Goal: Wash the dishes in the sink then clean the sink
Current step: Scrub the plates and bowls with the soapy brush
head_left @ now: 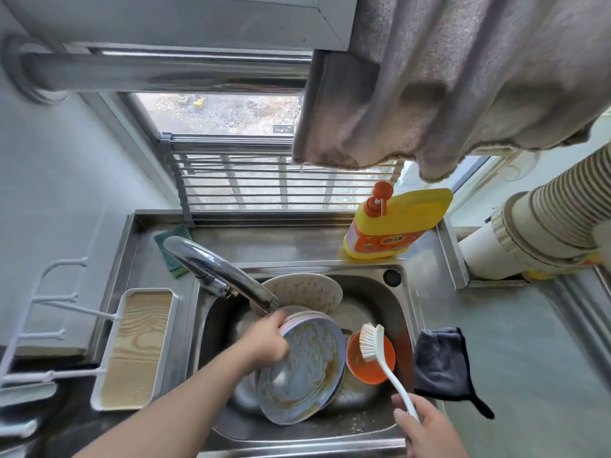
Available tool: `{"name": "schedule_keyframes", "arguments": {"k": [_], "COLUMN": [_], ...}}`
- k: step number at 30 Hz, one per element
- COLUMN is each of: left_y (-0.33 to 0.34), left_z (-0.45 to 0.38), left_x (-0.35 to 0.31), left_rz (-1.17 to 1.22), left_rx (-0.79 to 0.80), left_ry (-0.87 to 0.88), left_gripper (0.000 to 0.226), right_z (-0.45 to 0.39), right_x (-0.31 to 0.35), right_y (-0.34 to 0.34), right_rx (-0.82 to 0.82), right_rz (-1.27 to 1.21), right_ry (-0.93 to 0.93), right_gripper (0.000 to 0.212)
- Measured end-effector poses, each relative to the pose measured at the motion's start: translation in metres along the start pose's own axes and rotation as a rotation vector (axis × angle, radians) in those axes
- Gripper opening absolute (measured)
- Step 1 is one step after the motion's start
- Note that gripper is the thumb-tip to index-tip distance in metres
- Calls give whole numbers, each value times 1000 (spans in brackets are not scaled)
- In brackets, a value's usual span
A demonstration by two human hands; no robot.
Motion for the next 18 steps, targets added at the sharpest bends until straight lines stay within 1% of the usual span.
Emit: {"name": "schedule_keyframes", "arguments": {"k": [1,3,5,7,10,14,16,18], "left_y": [-1,0,9,19,26,5,-6,-15], "left_z": [12,40,65,82,91,91,89,86], "left_x": [0,2,7,14,22,33,44,56], "left_rz": [35,12,-36,-75,-20,125,201,310], "left_rx": [6,51,111,97,-27,-281,-368,-429], "left_ry": [41,131,201,244,260,201,140,69], "left_gripper": [39,36,39,48,61,80,81,72], "right_z": [-3,-7,-11,-14,-15,-14,-14,-12], "right_x": [-1,-1,1,-1,-6,-9,-8,-6], "right_y": [-2,-4,-5,-3,4,13,13,14], "right_rx": [-2,-2,-7,-2,9,41,37,48], "right_rz": [-6,0,-3,-6,-1,17,9,14], "right_ry": [8,15,3,9,22,25,19,9], "right_gripper": [17,16,18,18,17,18,18,17]}}
Point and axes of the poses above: each hand's wrist, its own z-axis away from the middle knuckle, its own y-axis out of the palm, x = y × z, the point moved 8 cm from there along -z, towards the middle knuckle, and after that the axes turned 6 degrees about y, right-handed, at the moved point
